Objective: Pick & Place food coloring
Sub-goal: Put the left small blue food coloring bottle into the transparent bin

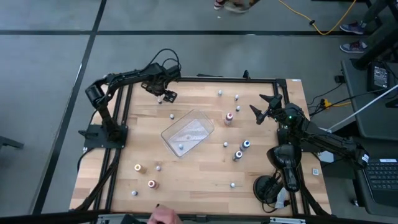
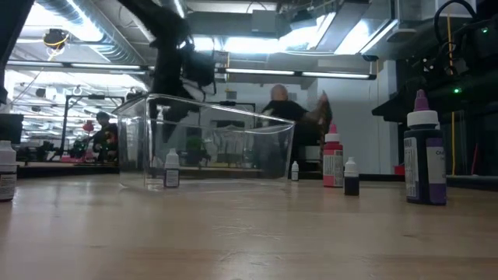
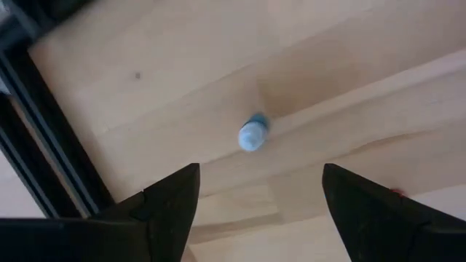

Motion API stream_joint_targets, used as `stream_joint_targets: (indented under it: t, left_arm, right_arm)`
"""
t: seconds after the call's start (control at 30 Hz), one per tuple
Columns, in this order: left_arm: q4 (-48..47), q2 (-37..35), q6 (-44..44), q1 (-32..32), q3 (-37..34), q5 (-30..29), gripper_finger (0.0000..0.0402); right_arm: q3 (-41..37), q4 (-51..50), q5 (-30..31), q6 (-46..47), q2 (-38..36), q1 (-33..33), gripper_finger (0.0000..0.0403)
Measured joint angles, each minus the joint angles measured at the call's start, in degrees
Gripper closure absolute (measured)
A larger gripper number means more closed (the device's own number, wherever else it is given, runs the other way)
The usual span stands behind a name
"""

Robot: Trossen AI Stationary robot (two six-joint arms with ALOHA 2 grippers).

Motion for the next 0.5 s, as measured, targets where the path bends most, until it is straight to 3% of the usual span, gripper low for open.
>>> stream_joint_targets:
  t: [0.2,0.5]
  left_arm:
    - [7.9,0.0,0.2,1.8,-5.9,3.9,0.0119]
    - [16.5,1.5,2.8,3.9,-11.3,2.9,0.0119]
  right_arm:
    - [0.0,0.0,0.0,0.0,0.0,0.0,0.0008]
    - [0.0,0.0,0.0,0.0,0.0,0.0,0.0008]
